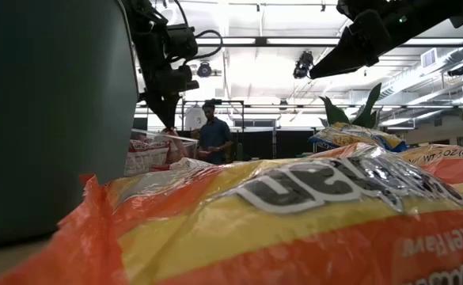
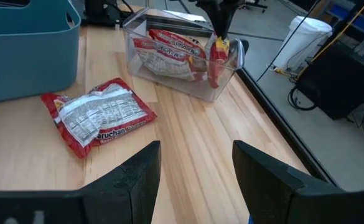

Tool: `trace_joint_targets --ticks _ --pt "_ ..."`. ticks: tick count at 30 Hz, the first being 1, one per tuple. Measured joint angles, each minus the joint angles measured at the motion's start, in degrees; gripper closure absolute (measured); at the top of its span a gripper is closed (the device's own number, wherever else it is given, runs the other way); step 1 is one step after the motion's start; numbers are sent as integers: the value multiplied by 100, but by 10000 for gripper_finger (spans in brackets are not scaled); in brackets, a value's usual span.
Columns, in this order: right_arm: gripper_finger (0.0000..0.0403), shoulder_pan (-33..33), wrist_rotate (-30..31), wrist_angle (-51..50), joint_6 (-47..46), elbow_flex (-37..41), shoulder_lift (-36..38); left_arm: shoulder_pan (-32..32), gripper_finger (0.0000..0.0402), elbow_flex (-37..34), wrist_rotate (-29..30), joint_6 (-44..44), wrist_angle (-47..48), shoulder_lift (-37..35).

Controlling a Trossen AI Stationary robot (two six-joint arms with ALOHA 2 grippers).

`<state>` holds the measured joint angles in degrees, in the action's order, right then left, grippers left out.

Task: Sort Maruchan noodles
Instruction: Put the red noodle pack into the transparent bin

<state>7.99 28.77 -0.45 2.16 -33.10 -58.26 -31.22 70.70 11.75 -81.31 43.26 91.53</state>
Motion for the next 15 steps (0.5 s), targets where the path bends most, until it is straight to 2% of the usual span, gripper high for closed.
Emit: trace_joint_targets --ticks 3,7,15 --pt "199 -1 -1 -3 30 0 -24 0 367 0 -210 459 122 0" --pt "199 -78 -2 5 56 -2 -24 26 336 9 -379 915 86 -2" --pt "199 -179 -162 -4 41 0 -24 282 240 716 343 1949 152 -133"
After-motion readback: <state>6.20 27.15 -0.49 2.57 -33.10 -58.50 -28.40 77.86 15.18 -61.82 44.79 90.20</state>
